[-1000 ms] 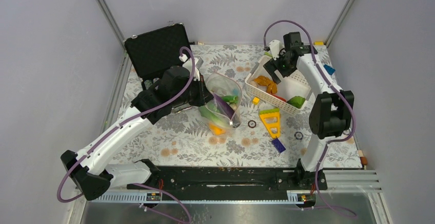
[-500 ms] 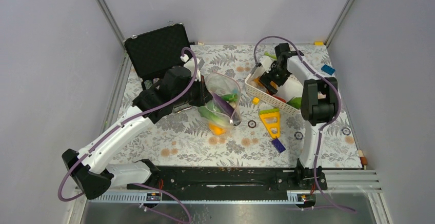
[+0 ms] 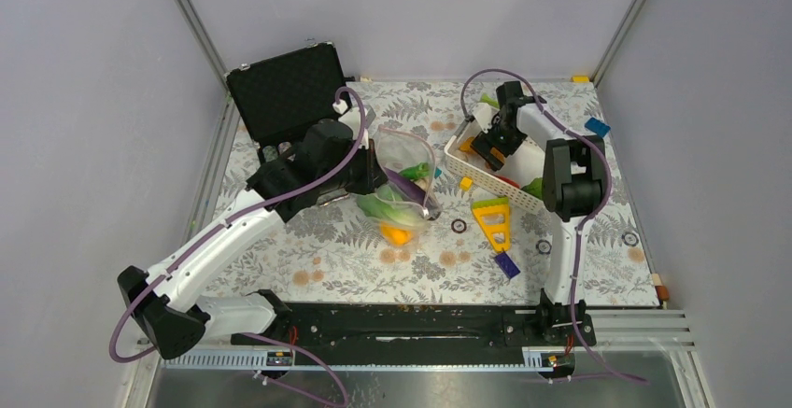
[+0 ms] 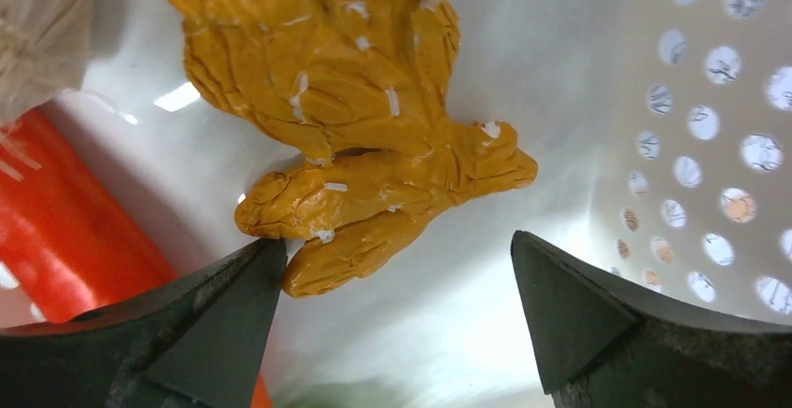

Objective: Place the food in the zip-top bag and seal the zipper
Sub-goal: Adjust the fake vegetable in the bin, then pick up the fake vegetable from the bin, then place the fake vegetable in the zipper food storage bag.

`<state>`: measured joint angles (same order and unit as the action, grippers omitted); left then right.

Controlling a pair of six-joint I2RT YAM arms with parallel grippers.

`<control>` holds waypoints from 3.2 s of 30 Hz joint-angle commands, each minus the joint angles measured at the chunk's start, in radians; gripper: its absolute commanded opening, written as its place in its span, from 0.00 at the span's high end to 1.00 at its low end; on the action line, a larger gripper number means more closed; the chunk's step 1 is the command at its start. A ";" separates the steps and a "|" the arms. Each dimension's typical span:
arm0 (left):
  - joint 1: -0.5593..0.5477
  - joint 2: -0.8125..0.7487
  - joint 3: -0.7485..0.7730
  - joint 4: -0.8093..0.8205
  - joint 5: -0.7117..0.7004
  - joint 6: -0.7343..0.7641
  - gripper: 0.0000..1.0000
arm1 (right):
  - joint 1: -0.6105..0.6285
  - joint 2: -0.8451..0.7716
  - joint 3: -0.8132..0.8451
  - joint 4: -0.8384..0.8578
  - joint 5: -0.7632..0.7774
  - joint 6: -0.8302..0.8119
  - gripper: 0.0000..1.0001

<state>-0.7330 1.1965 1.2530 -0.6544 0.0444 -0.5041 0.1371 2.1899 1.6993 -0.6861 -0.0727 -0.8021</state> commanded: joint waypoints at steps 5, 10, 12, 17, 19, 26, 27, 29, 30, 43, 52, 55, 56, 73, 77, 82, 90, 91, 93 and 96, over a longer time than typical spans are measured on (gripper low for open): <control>0.000 0.005 0.049 0.016 -0.023 0.015 1.00 | -0.024 -0.016 0.046 0.061 0.011 0.090 0.03; 0.001 0.014 0.050 0.016 -0.023 0.016 1.00 | -0.024 -0.148 -0.016 0.001 -0.219 0.021 0.04; 0.000 0.017 0.051 0.016 -0.021 0.015 1.00 | -0.024 -0.192 -0.034 -0.037 -0.295 -0.029 0.03; 0.000 0.027 0.051 0.017 -0.016 0.016 1.00 | -0.025 -0.217 -0.014 -0.182 -0.399 -0.145 0.03; 0.001 0.029 0.056 0.016 -0.012 0.015 1.00 | -0.025 -0.200 0.000 -0.265 -0.409 -0.206 0.03; 0.001 0.045 0.062 0.024 -0.010 0.029 1.00 | -0.024 -0.124 0.014 -0.303 -0.337 -0.270 0.02; 0.001 0.049 0.064 0.023 -0.011 0.031 1.00 | -0.023 -0.115 0.020 -0.302 -0.328 -0.271 0.02; 0.001 0.058 0.067 0.024 -0.012 0.035 1.00 | -0.025 -0.098 0.036 -0.315 -0.317 -0.286 0.02; 0.001 0.062 0.068 0.024 -0.014 0.036 1.00 | -0.025 -0.088 0.045 -0.329 -0.315 -0.298 0.02; 0.007 0.087 0.086 0.015 -0.029 0.041 1.00 | -0.025 0.017 0.059 -0.269 -0.154 -0.276 0.02; 0.008 0.094 0.097 0.010 -0.025 0.044 1.00 | -0.025 -0.010 0.059 -0.243 -0.155 -0.241 0.49; 0.007 0.087 0.094 0.010 -0.023 0.044 1.00 | -0.025 -0.055 0.041 -0.243 -0.155 -0.243 0.58; 0.008 0.084 0.095 0.010 -0.024 0.043 1.00 | -0.025 -0.073 0.034 -0.243 -0.154 -0.244 0.59; 0.008 0.001 0.025 0.049 -0.039 -0.012 1.00 | -0.025 -0.553 -0.107 -0.192 -0.199 -0.116 0.62; 0.008 0.000 0.021 0.069 -0.019 -0.032 1.00 | -0.022 -0.708 -0.081 -0.043 -0.365 0.205 0.62; 0.007 -0.004 0.026 0.069 -0.028 -0.066 1.00 | 0.064 -0.914 -0.196 0.365 -0.524 0.767 0.67; 0.008 -0.039 0.016 0.061 -0.038 -0.094 1.00 | 0.299 -1.120 -0.477 1.029 -0.470 1.295 0.66; 0.008 -0.042 0.015 0.062 -0.037 -0.098 1.00 | 0.319 -1.117 -0.487 1.070 -0.455 1.332 0.67; 0.009 -0.049 0.012 0.062 -0.035 -0.106 1.00 | 0.366 -1.097 -0.509 1.123 -0.417 1.361 0.67; 0.007 -0.067 -0.022 0.096 -0.019 -0.121 1.00 | 0.446 -1.053 -0.557 1.210 -0.322 1.372 0.69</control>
<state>-0.7292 1.1767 1.2613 -0.6315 0.0204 -0.5961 0.5011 1.0817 1.1927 0.2836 -0.5034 0.4194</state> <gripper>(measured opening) 0.008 0.556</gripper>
